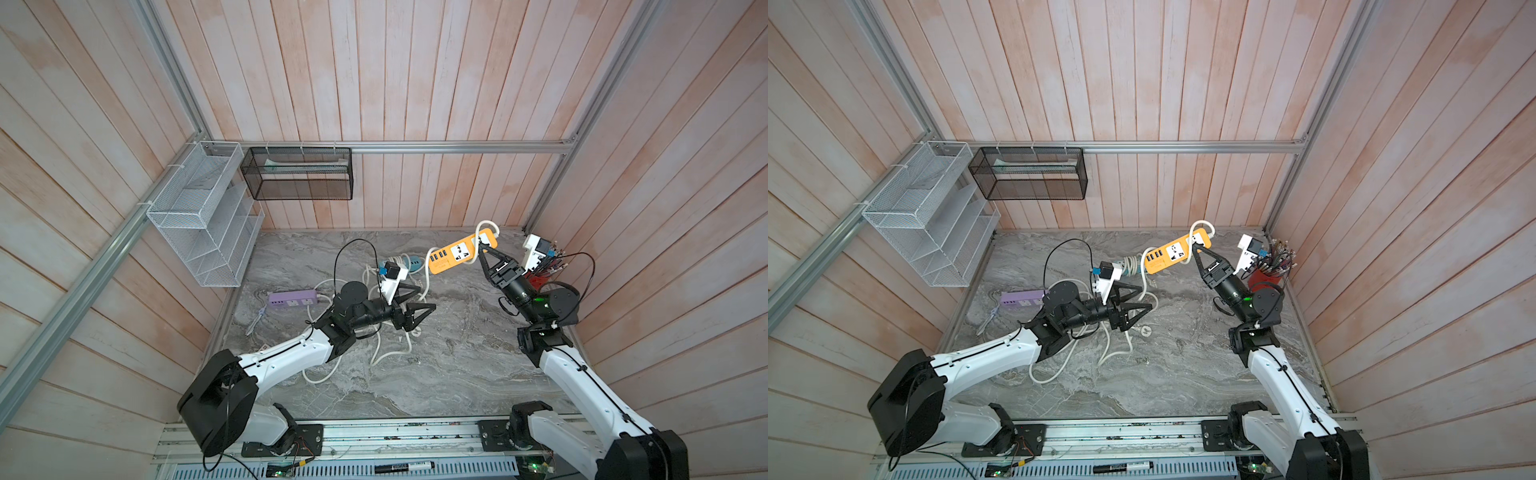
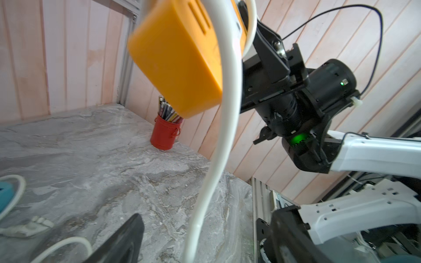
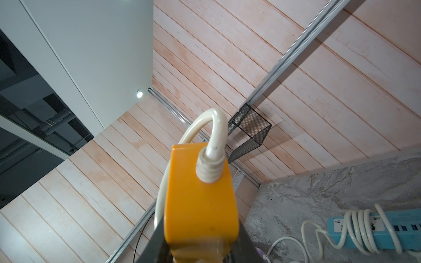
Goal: Unwrap the cord wrapped around the power strip
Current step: Unwrap the power cord from the power strip.
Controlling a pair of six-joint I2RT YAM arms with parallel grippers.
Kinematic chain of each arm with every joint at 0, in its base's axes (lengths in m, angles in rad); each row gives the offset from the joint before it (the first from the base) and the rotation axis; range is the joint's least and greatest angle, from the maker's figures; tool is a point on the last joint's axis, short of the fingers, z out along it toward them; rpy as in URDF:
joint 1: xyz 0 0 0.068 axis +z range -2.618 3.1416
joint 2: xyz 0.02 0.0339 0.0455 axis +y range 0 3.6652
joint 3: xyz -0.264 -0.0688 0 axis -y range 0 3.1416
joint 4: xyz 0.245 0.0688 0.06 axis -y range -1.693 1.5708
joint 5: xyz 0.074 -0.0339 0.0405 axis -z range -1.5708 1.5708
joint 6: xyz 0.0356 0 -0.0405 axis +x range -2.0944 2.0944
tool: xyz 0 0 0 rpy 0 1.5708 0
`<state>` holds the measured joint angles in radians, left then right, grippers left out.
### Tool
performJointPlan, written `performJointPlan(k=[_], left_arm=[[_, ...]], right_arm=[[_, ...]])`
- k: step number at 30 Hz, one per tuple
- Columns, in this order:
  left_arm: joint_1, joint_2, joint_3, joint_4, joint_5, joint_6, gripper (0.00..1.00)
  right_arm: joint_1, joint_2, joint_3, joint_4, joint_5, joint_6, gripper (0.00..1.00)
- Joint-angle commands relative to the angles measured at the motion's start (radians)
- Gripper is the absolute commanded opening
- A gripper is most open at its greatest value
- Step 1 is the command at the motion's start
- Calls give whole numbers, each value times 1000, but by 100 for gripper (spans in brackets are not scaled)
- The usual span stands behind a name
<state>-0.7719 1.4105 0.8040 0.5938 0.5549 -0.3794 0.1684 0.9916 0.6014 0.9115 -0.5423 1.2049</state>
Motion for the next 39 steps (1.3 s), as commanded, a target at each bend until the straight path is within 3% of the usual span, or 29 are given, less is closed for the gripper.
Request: performJointPlan(k=[1, 2, 3, 11, 16, 21, 26, 31, 39], left_arm=[[-23, 22, 40, -20, 71, 27, 66], [-24, 22, 39, -22, 71, 28, 40], [-24, 19, 36, -28, 60, 30, 1], [-17, -63, 26, -67, -19, 58, 0], [38, -187, 11, -106, -95, 64, 0], [157, -272, -23, -139, -194, 66, 0], [206, -214, -14, -154, -190, 86, 0], [132, -77, -17, -91, -138, 55, 0], [-47, -42, -75, -14, -148, 12, 0]], right_arm=[[-4, 8, 46, 54, -11, 25, 0], [-4, 10, 46, 60, -12, 29, 0], [-5, 10, 46, 64, -13, 31, 0], [-10, -35, 41, -60, -22, -70, 0], [-34, -78, 30, -191, -89, -186, 0], [-41, -145, 12, -155, -187, -157, 0], [-44, -192, 37, -106, -233, -82, 0], [-41, -163, 49, 49, -159, 25, 0], [-35, -64, 104, 143, 29, -46, 0]])
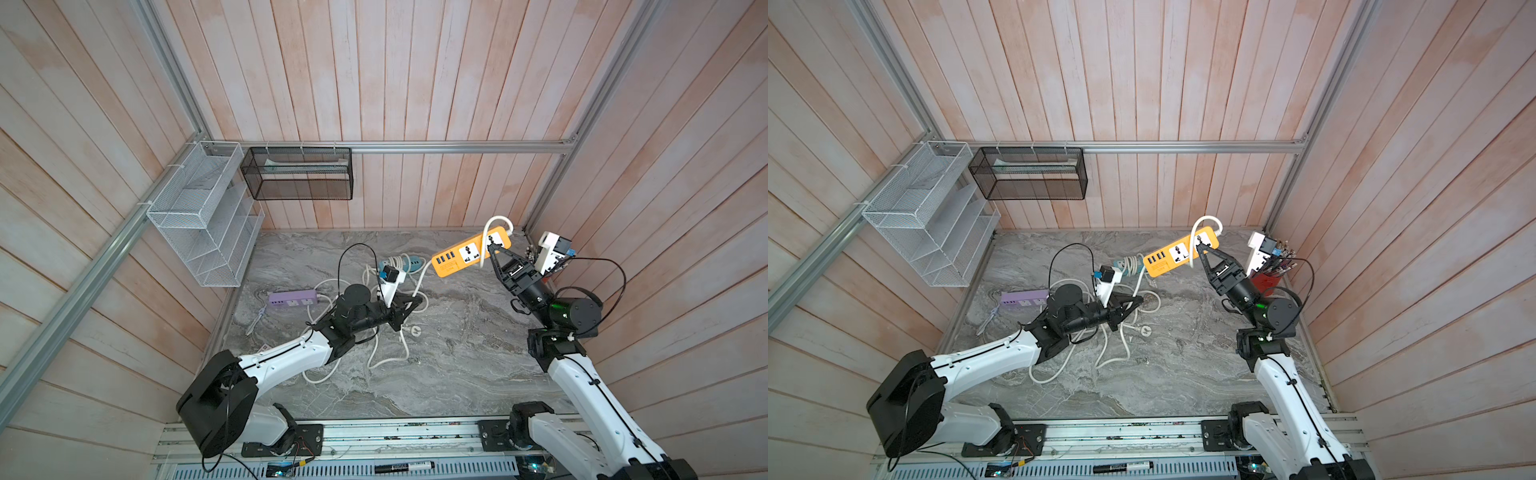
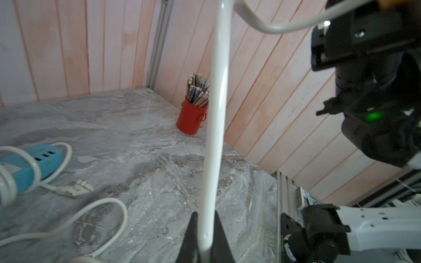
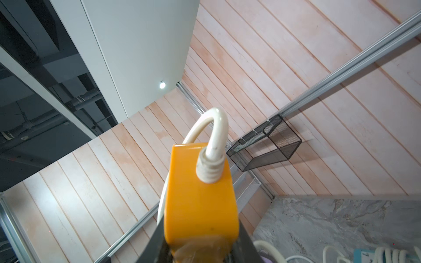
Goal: Unwrap the cord wrapped around the power strip
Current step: Unwrap the power cord from the power strip.
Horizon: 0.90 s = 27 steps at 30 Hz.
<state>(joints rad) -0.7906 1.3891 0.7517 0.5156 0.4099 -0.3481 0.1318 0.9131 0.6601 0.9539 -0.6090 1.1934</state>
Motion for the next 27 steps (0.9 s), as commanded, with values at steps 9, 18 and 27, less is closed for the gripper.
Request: performJointPlan(k=[9, 18, 27], left_arm=[[-139, -219, -12, -65, 6, 8, 0], [-90, -436, 40, -254, -186, 133, 0], [191, -429, 122, -317, -272, 121, 0]], right_arm=[[26, 157, 12, 5, 175, -313, 0], [28, 156, -87, -65, 143, -427, 0], [7, -133, -116, -419, 73, -468, 0]])
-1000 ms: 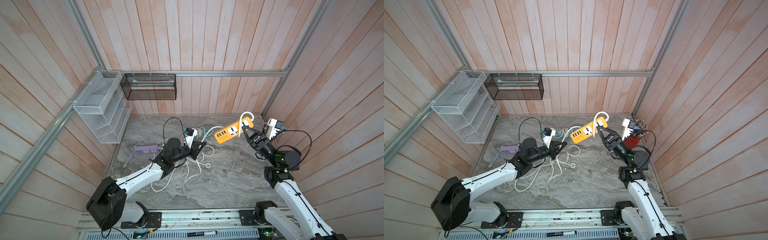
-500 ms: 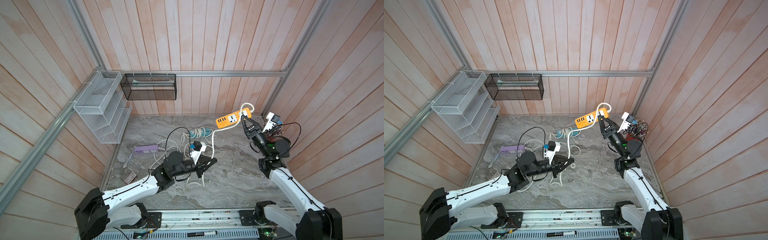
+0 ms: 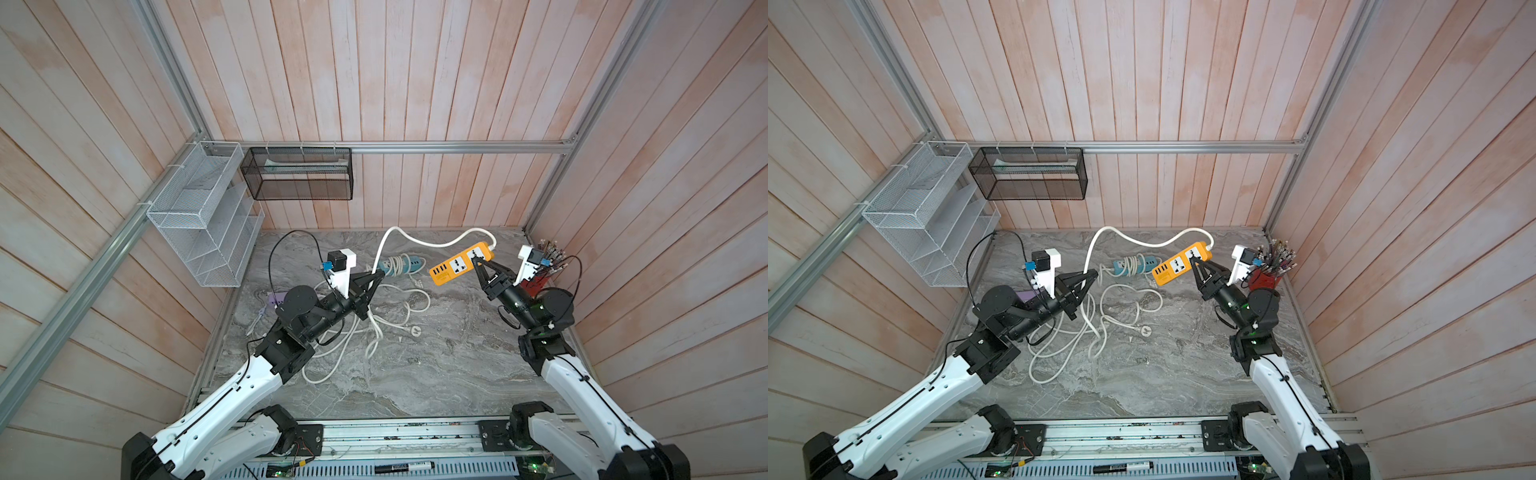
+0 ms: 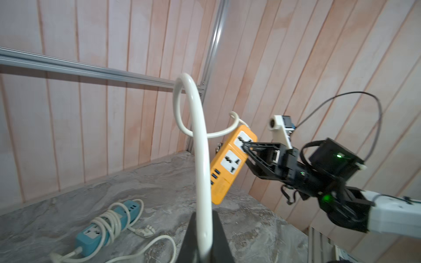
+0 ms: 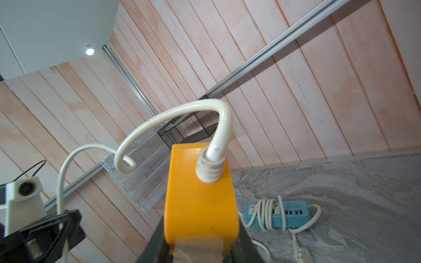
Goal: Unwrap the cord wrapped around the power strip
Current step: Unwrap the power cord from the power strip.
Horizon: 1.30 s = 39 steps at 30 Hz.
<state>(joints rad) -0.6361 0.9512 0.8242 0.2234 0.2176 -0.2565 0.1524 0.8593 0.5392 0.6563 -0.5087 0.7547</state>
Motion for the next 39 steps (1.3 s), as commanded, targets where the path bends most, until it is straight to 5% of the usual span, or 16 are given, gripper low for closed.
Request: performJointPlan(k=[1, 8, 13, 25, 39], left_arm=[[54, 20, 61, -30, -100, 31, 0], [127, 150, 127, -81, -114, 50, 0], [119, 255, 89, -36, 14, -20, 0], [-140, 426, 51, 65, 114, -64, 0], [-205, 610, -25, 132, 66, -121, 0]], right_arm=[[-19, -109, 8, -148, -37, -24, 0], [-39, -234, 96, -249, -86, 41, 0], [-81, -227, 209, -296, -57, 21, 0], [-256, -86, 220, -370, 93, -9, 0], [-348, 42, 193, -208, -118, 235, 0]])
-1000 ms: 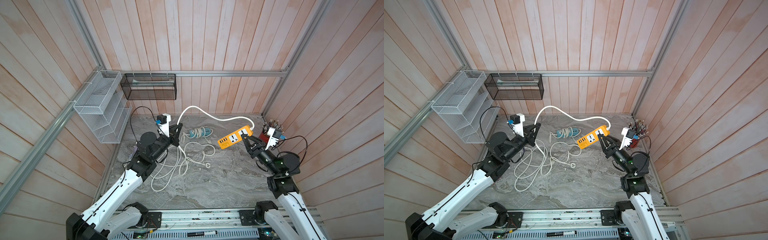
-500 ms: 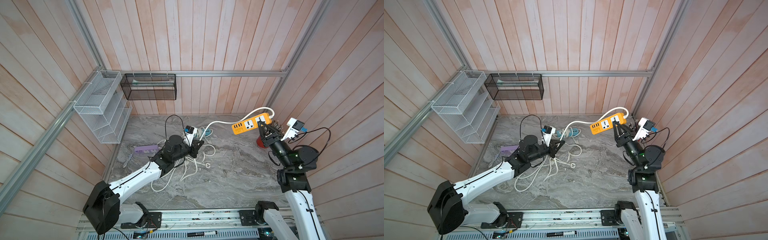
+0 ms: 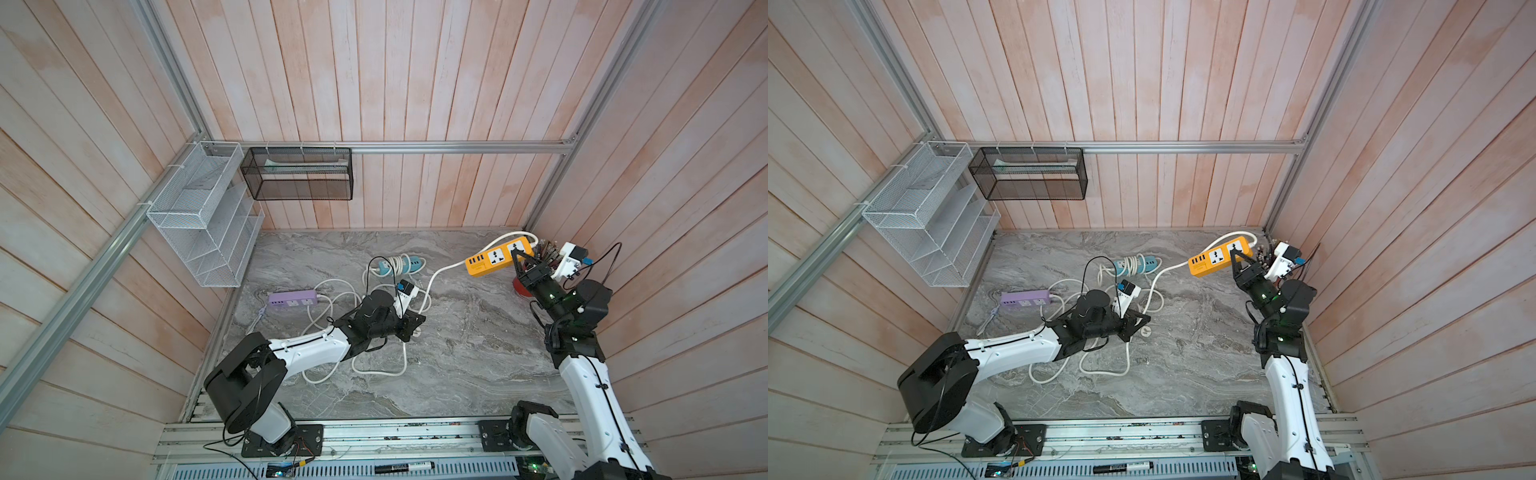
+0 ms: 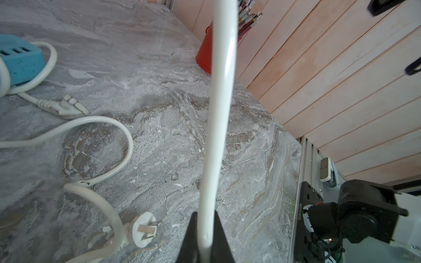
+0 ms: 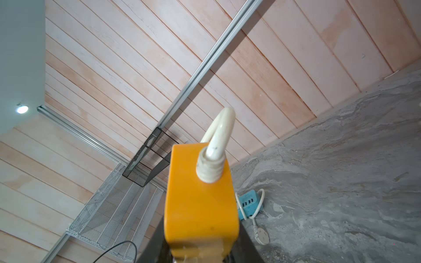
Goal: Unwrap the cord wrapped around the power strip
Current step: Unwrap the power cord from the power strip.
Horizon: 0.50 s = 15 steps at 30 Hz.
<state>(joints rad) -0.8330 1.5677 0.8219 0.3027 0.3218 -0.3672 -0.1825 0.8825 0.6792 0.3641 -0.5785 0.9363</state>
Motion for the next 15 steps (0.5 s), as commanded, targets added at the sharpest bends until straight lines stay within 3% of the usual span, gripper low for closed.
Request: performJointPlan(k=[1, 8, 12, 14, 15], left_arm=[[-8, -19, -33, 64, -59, -10, 0], [12, -61, 2, 29, -143, 34, 0], [61, -93, 9, 51, -167, 26, 0], [82, -107, 22, 52, -171, 39, 14], [89, -113, 33, 50, -174, 48, 26]], right_arm=[[-13, 31, 61, 59, -46, 28, 0], [-29, 128, -29, 22, -143, -32, 0], [-26, 128, -63, -104, -170, -130, 0], [-23, 122, -69, -190, -163, -194, 0], [-18, 117, -76, -234, -145, -226, 0]])
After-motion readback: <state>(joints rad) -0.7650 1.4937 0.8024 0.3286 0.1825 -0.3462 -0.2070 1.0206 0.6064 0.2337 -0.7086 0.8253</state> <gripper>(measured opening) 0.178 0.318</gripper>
